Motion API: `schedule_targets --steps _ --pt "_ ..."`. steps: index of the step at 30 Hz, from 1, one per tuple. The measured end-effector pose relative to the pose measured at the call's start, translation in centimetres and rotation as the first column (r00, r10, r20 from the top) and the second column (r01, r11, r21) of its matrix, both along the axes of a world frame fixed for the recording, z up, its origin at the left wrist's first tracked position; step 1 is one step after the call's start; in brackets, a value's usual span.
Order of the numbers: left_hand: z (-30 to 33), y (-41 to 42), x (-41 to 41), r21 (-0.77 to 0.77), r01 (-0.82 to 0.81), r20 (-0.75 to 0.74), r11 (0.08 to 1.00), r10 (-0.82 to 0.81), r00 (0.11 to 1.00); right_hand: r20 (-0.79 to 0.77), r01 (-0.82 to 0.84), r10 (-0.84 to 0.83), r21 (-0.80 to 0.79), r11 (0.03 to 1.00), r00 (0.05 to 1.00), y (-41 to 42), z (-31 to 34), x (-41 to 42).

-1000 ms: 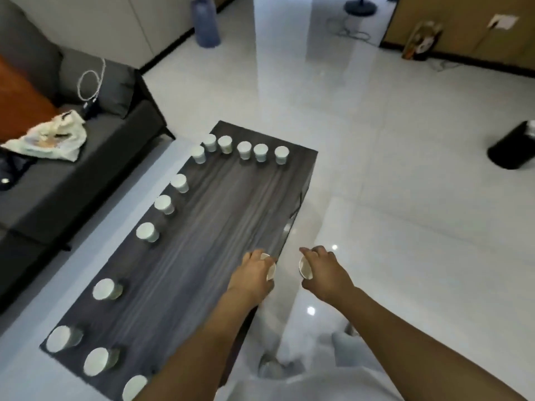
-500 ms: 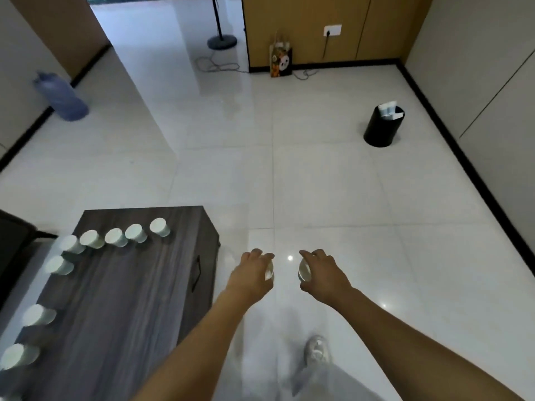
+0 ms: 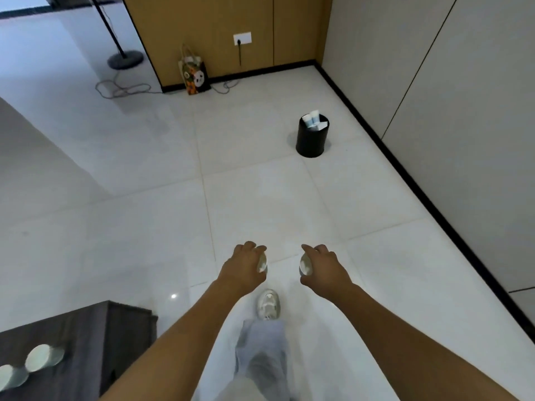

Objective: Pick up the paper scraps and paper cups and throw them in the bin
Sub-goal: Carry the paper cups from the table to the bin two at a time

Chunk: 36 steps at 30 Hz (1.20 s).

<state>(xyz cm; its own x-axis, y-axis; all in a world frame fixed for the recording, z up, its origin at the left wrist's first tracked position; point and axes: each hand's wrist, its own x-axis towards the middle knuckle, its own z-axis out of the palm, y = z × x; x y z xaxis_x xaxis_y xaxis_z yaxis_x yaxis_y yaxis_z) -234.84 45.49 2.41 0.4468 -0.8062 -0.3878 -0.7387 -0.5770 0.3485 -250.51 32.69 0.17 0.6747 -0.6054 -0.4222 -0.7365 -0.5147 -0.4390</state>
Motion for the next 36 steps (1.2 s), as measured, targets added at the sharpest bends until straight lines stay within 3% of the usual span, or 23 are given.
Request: schedule_targets --steps 12,22,36 --pt "0.5 -24.6 16.5 -0.002 0.121 -0.015 0.993 -0.121 0.993 0.003 0.129 -0.129 0.007 0.992 0.992 -22.1 0.9 15.1" --pt "-1.5 -48.2 23.7 0.003 0.160 -0.050 0.987 -0.160 0.986 -0.020 0.187 -0.187 0.008 0.982 0.982 -44.4 -0.4 21.2" --pt "-2.3 -75.9 36.1 -0.010 0.080 -0.055 0.997 -0.080 0.995 -0.037 0.093 -0.093 0.011 0.996 0.995 -73.9 -0.6 35.7"
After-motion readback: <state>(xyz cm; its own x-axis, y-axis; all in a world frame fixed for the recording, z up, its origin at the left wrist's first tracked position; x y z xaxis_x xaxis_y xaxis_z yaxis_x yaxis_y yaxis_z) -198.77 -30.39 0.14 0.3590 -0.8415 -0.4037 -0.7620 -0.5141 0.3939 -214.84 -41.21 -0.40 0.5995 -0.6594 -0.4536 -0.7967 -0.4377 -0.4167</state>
